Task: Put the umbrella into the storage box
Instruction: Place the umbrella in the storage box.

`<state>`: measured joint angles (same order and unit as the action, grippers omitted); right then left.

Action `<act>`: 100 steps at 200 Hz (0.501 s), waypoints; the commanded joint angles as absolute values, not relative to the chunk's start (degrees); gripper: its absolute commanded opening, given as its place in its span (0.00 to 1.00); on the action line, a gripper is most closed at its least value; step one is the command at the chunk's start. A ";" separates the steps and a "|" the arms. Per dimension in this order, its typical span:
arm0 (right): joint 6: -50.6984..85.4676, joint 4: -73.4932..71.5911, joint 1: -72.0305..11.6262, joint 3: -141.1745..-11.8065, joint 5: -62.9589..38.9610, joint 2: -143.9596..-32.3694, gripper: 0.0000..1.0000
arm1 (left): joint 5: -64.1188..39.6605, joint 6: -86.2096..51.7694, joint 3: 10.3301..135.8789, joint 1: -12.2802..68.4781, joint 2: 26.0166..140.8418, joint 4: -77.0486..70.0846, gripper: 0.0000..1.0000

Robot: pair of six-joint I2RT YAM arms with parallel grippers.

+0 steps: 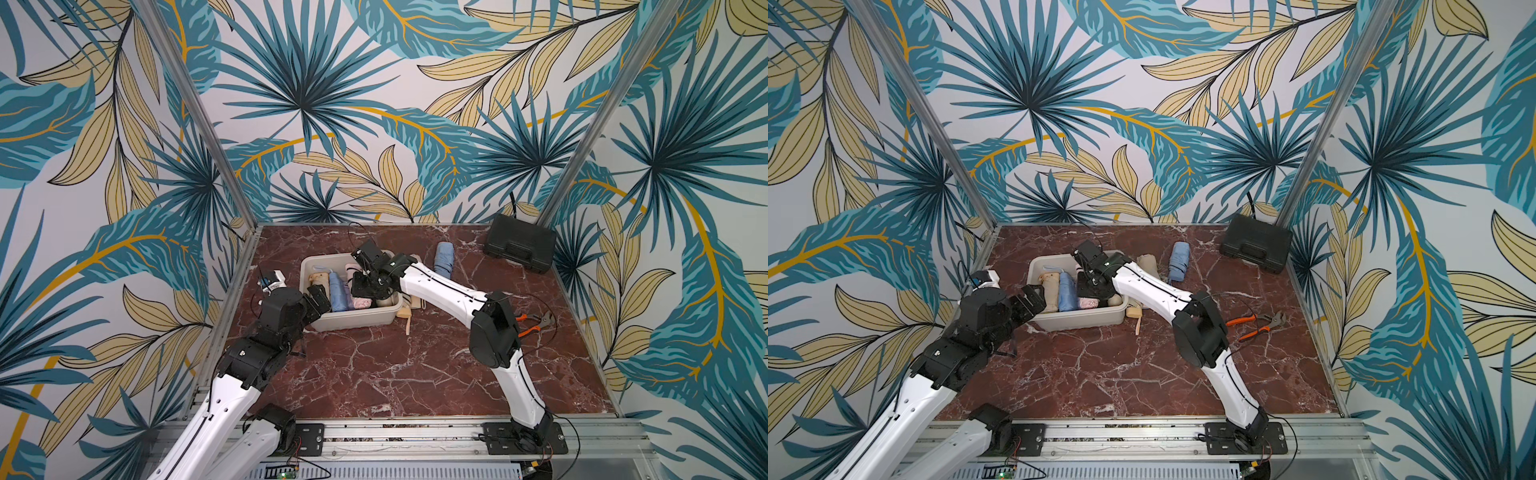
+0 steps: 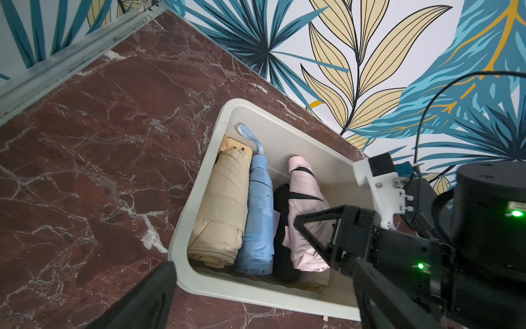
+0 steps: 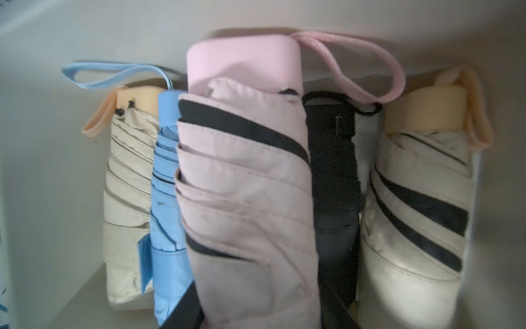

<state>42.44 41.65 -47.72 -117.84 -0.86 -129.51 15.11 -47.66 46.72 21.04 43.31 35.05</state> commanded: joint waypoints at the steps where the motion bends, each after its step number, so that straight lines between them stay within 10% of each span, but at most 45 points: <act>1: 42.00 38.75 -49.06 -119.77 2.11 -131.48 0.27 | 13.56 -50.96 45.20 20.57 43.32 34.70 1.00; 55: 41.90 37.68 -49.41 -122.97 5.26 -133.75 0.70 | 12.13 -52.82 42.94 20.48 43.83 31.27 1.00; 100: 39.52 37.71 -49.43 -120.46 6.89 -127.13 0.79 | 12.04 -50.84 43.51 20.11 45.88 28.42 1.00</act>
